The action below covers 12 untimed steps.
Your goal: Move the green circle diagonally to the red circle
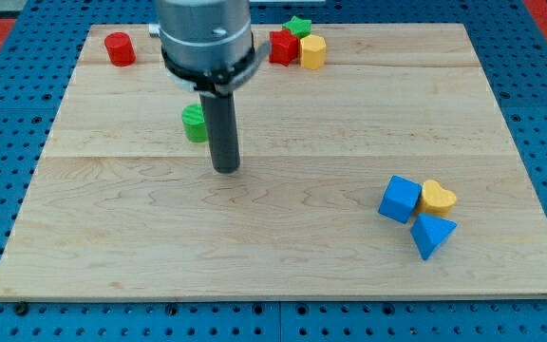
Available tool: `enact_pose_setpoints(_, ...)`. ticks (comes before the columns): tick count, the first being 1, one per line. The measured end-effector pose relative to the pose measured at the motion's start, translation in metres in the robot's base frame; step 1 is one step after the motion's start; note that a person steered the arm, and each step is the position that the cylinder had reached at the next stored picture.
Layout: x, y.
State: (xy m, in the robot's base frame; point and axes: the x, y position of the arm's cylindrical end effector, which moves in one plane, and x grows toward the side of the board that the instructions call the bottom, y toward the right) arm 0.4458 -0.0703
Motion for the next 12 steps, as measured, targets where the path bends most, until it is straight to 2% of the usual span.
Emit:
enact_pose_setpoints(1,-0.041,-0.02)
enact_pose_setpoints(2,-0.066,-0.015)
enact_pose_setpoints(3,-0.084,-0.06)
enact_pose_setpoints(6,-0.079,-0.064)
enact_pose_setpoints(7,-0.06,-0.056)
enact_pose_setpoints(8,-0.061,-0.067)
enact_pose_setpoints(10,-0.135,-0.106)
enact_pose_setpoints(11,-0.131,-0.083)
enact_pose_setpoints(12,-0.102,0.004)
